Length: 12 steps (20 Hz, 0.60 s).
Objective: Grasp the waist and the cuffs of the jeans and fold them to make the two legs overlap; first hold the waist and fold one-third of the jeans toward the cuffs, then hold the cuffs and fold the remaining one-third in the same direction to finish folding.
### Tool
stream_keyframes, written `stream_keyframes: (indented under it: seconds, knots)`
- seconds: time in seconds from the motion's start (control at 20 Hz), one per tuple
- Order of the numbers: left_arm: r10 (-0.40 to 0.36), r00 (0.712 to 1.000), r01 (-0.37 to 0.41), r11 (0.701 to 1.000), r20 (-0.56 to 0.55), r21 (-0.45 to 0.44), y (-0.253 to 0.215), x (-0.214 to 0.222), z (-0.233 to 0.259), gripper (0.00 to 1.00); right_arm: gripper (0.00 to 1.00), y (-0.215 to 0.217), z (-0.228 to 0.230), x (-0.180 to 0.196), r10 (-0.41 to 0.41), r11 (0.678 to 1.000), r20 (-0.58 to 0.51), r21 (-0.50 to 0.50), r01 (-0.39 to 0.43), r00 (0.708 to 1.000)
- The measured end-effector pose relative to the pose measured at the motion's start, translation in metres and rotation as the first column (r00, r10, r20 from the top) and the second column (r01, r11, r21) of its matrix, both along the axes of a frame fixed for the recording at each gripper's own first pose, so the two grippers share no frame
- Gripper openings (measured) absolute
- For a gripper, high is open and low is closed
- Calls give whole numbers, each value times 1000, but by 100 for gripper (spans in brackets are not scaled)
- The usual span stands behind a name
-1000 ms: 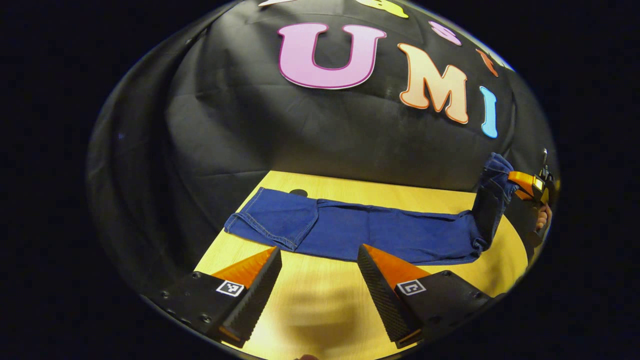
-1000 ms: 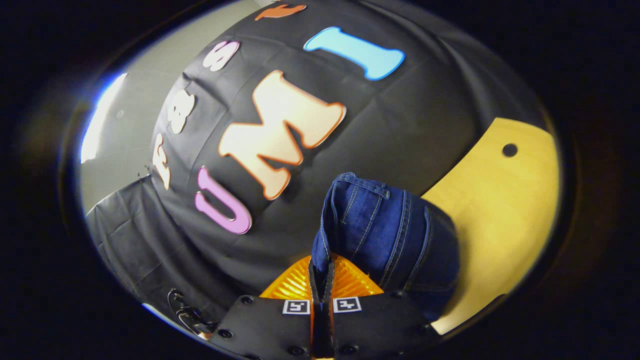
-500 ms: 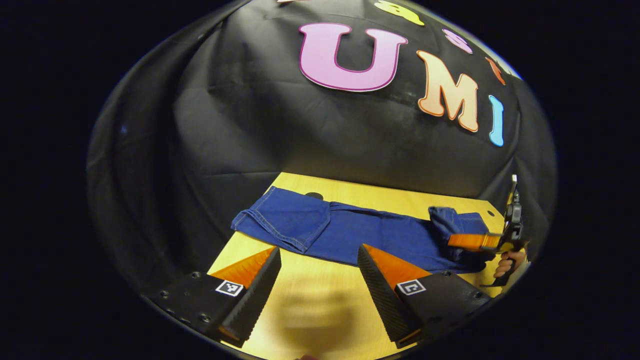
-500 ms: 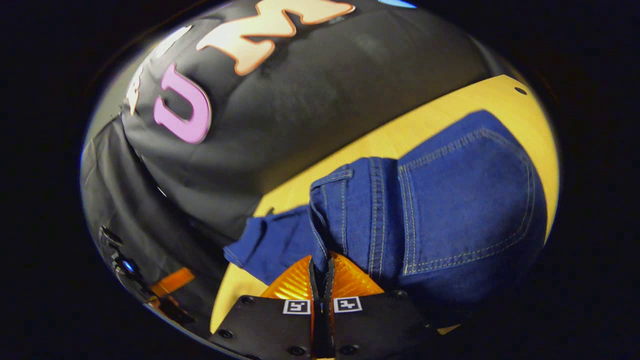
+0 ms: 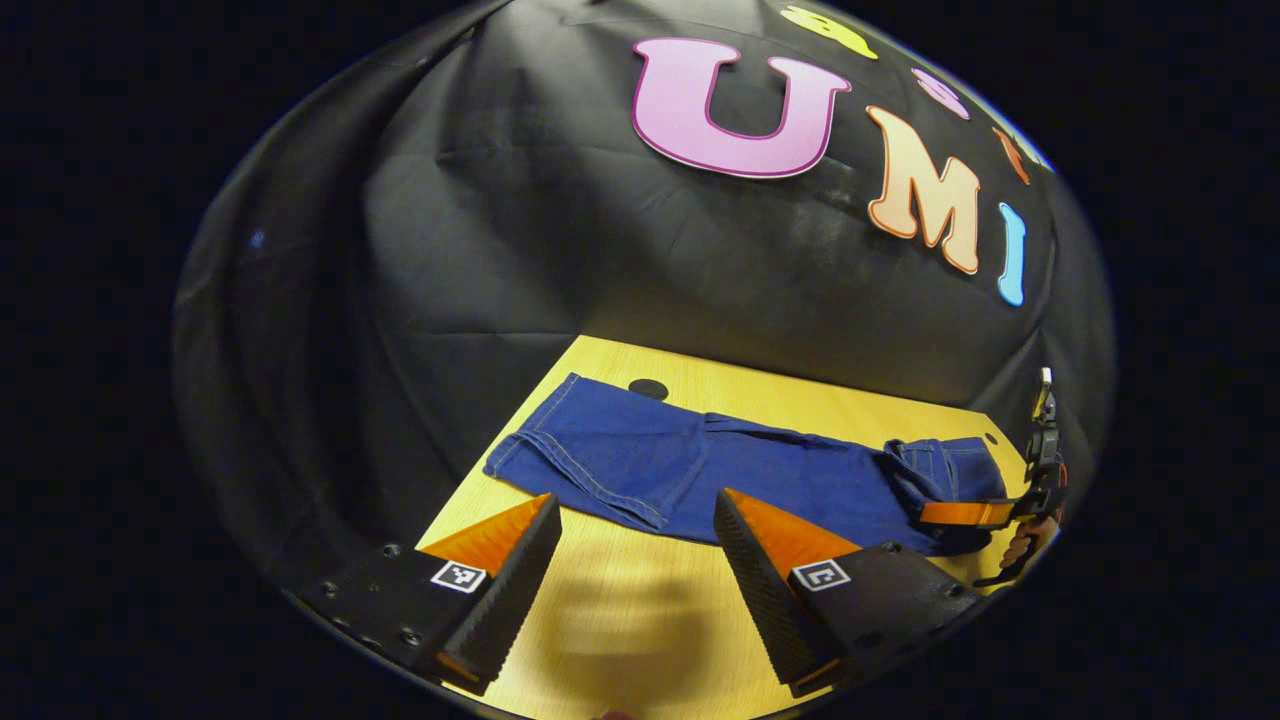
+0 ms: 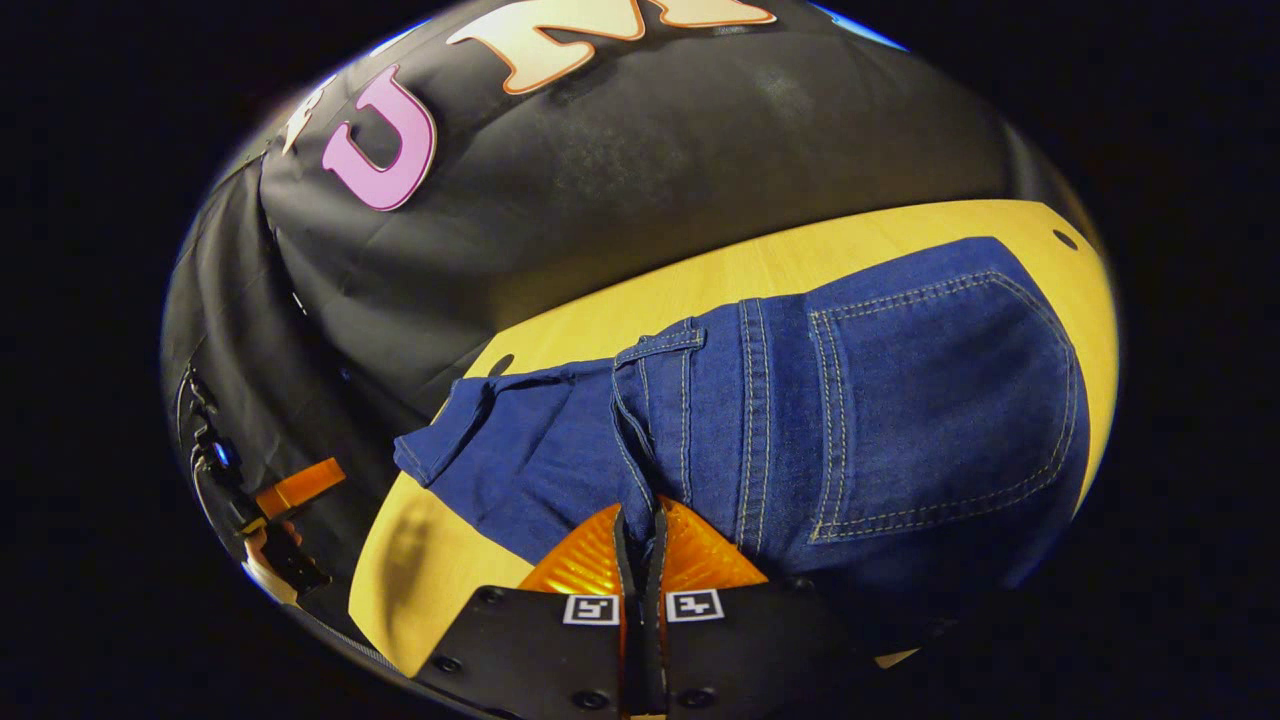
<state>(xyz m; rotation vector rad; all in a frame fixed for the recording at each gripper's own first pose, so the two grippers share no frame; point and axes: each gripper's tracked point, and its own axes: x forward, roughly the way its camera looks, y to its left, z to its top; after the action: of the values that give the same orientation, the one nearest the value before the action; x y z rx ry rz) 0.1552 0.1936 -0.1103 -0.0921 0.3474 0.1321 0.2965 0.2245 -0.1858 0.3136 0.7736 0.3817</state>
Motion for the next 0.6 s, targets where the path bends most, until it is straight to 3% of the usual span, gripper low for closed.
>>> stream_keyframes:
  seconds: [0.4,0.6]
  knots:
    - [2,999,-1,1000,-33,27,37,20,-26,94,2,3,1,2,-11,999,-22,-53,10,1000]
    - [-30,997,32,999,-76,28,48,37,-46,94,13,2,5,1,-25,999,-30,-44,24,999]
